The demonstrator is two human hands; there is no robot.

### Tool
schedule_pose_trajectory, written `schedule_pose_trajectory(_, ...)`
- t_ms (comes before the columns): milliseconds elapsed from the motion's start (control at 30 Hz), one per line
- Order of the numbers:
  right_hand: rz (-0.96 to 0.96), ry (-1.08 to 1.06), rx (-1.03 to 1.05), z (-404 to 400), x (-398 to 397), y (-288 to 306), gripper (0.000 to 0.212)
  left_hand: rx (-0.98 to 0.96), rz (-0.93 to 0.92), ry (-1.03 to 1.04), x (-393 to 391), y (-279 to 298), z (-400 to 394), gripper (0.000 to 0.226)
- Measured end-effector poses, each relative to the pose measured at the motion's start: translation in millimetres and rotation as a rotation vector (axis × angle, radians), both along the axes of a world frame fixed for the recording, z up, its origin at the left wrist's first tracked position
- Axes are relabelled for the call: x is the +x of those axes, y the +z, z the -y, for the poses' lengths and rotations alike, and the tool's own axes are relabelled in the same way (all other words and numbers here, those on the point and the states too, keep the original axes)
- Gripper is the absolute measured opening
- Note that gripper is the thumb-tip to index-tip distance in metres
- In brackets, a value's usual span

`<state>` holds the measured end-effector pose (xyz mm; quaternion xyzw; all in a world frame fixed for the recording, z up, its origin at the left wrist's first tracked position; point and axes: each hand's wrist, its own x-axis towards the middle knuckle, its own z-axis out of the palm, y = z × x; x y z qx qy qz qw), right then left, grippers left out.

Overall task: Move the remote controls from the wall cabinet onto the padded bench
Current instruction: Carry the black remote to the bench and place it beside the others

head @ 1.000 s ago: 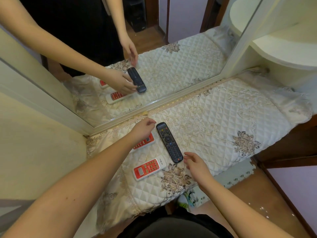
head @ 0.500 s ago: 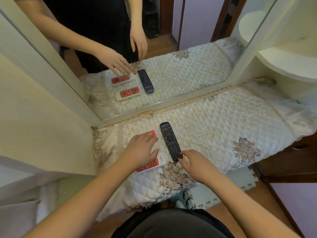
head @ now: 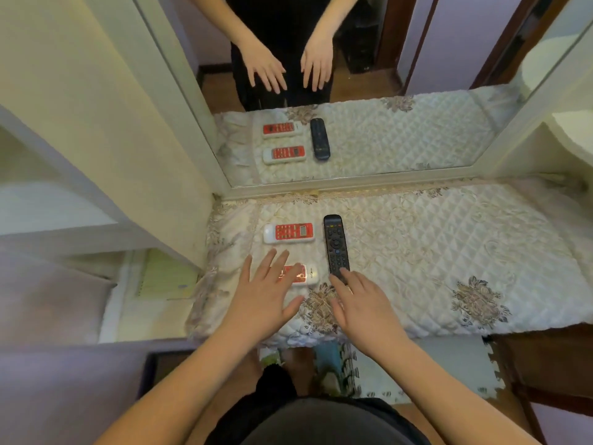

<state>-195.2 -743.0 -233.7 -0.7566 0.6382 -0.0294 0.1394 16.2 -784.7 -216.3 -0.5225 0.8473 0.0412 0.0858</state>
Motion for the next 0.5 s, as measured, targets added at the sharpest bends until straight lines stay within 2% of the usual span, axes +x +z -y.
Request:
schedule_pose_trajectory(267,0.028,0.213,-0.029,13.4,41.8,15.5,0.052,-0.072,0.018,0.23,43.6,11.9,-42.3,0.067)
schedule_pose_trajectory(500,-0.009,0.454,-0.024,17.8,114.9,27.3,0.052,-0.021,0.029,0.532,107.5,32.4,-95.1,0.064)
